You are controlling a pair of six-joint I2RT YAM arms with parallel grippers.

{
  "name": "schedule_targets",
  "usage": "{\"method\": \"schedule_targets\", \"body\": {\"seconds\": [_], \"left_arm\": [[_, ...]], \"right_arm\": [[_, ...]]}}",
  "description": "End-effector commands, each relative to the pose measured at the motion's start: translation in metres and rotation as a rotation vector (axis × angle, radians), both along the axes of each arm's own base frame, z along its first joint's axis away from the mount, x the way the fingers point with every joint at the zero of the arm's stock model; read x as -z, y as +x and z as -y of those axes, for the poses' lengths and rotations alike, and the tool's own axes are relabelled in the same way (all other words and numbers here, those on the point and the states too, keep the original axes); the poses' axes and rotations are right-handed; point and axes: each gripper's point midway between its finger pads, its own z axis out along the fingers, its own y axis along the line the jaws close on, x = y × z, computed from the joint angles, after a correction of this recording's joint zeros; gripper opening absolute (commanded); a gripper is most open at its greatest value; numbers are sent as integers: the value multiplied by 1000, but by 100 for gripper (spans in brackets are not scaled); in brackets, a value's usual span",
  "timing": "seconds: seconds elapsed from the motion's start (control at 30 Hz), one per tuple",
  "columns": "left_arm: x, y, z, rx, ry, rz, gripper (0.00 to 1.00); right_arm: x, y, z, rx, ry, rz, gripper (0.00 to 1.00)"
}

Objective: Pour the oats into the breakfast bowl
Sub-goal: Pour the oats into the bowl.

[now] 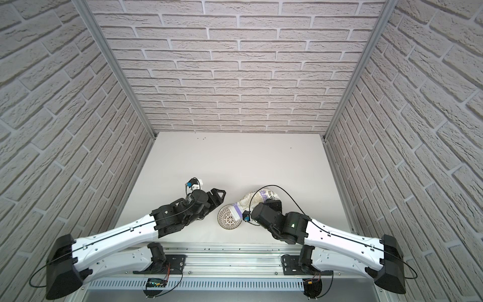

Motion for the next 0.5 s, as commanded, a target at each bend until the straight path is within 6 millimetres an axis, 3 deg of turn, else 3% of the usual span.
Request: {"method": "schedule_targets", "body": {"seconds": [0.0, 0.47], "left_arm": [[2, 0, 9, 12, -34, -3, 80], [13, -3, 18, 13, -33, -32, 79]], "right_arm": [[-43, 17, -10, 71, 125, 184, 3], [-49, 20, -11, 68, 80, 263, 3]]}}
